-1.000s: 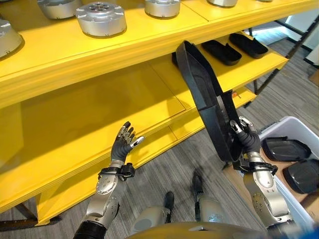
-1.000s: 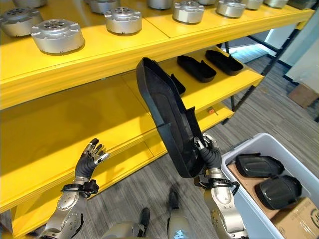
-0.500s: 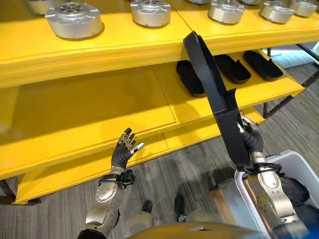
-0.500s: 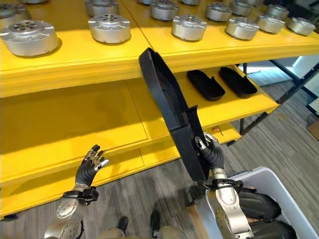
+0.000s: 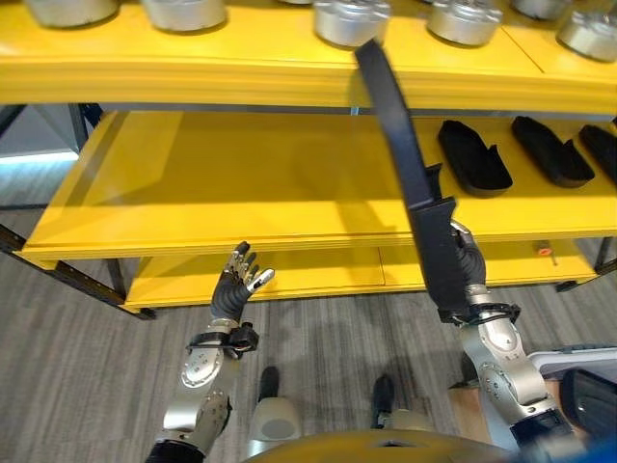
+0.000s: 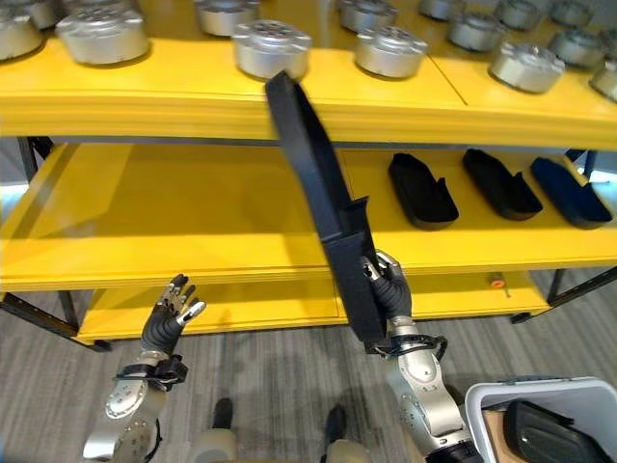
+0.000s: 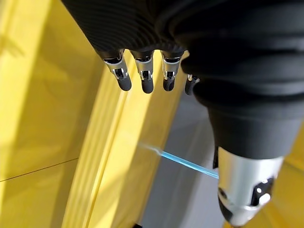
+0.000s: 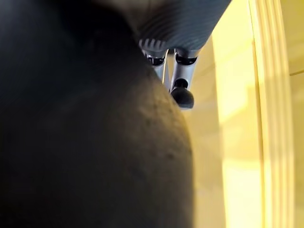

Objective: Move parts from the plastic box to the shelf.

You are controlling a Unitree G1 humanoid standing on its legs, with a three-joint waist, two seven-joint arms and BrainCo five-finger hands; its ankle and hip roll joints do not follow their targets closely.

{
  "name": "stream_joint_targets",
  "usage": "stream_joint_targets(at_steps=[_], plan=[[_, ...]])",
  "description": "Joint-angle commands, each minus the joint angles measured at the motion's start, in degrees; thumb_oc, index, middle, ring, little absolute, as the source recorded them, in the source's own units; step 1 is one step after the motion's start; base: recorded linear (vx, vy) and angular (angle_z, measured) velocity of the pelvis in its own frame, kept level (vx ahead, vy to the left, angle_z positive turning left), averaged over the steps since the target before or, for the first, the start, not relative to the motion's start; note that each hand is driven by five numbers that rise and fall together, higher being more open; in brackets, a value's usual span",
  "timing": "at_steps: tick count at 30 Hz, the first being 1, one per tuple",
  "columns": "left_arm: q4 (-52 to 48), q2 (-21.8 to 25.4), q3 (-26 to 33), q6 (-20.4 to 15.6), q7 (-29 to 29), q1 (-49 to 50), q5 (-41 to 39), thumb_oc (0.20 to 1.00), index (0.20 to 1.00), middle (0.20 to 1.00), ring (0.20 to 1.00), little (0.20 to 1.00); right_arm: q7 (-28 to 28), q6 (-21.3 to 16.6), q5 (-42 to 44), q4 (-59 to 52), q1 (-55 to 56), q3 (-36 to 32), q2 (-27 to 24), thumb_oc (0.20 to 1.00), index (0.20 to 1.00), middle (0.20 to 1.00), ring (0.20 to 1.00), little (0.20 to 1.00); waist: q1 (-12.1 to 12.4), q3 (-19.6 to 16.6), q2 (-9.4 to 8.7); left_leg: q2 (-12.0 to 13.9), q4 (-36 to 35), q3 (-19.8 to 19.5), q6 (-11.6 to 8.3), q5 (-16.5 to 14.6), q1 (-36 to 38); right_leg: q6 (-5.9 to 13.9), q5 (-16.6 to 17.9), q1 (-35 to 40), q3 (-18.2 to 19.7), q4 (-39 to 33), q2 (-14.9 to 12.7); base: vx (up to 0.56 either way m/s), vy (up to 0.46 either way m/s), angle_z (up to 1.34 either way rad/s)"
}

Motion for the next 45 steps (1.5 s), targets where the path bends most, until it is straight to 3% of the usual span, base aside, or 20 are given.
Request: stream_joint_targets(at_steps=[1,7,13,23,34,45], plan=[[-4.8,2.3,-0.6,-1.5,-1.3,1.2,0.6,1.000,1.000,1.000,1.000,1.000,-1.5,-2.0,1.3,-0.3,-7.9,-3.3,0.5,0.200,0.200,0.200,0.200,0.200,1.7,-2.8,0.40,-0.9,2.6,1.8,2.55,-1.4,-1.7,5.99,-3.2,3.8,1.4,5.9,-5.2,0.16,0.260,0.01],[-5.3,3.5,-1.8,-1.0,0.4,-0.6,-0.1,1.000,1.000,1.000,1.000,1.000,-5.0,-1.8,1.9,3.6,-18.2,-1.7,1.2,0.200,0.200,0.200,0.200,0.200,3.8,-1.7,-0.95,-2.7,5.4,1.2,3.23,-2.8,-5.2,6.62,-2.2,3.2,0.1,4.8,-6.9,0.04,0.081,0.08],[-5.7,3.5,-1.6,-0.7,1.1,-0.3,-0.2,1.000,1.000,1.000,1.000,1.000,-6.2,-1.4,-1.5,2.2,-18.9,-1.1,1.6,0.200,0.200,0.200,0.200,0.200,4.3,-0.3,-0.92,-2.4,5.3,0.7,3.26,-2.4,-6.3,6.58,-2.0,2.1,-0.3,4.9,-6.6,0.00,-0.004,0.06],[-5.8,2.8,-1.0,-1.2,0.1,1.2,0.4,1.000,1.000,1.000,1.000,1.000,1.3,-1.1,-8.7,-7.1,-18.3,4.9,-3.0,0.200,0.200,0.200,0.200,0.200,3.6,0.5,-0.76,-1.6,4.9,0.5,2.51,-2.2,-5.2,6.35,-3.3,2.4,-0.2,5.6,-5.8,0.00,-0.007,0.00],[-6.3,3.9,-1.2,-1.3,-1.6,1.6,0.1,1.000,1.000,1.000,1.000,1.000,5.6,-0.1,-10.8,-7.0,-21.0,9.3,-6.9,0.200,0.200,0.200,0.200,0.200,4.1,0.7,-0.79,-1.6,4.3,0.2,2.30,-2.0,-4.6,6.50,-3.5,3.0,-1.1,5.3,-5.8,0.00,-0.006,-0.01],[-6.5,5.3,-2.3,-1.5,-1.7,1.3,-0.3,1.000,1.000,1.000,1.000,1.000,-0.1,2.4,-17.7,5.8,-27.0,8.0,-7.3,0.200,0.200,0.200,0.200,0.200,5.5,1.3,-0.72,-2.0,4.4,-0.6,2.48,-1.9,-5.0,6.46,-3.4,3.1,-1.9,5.4,-5.9,0.00,0.000,0.00]])
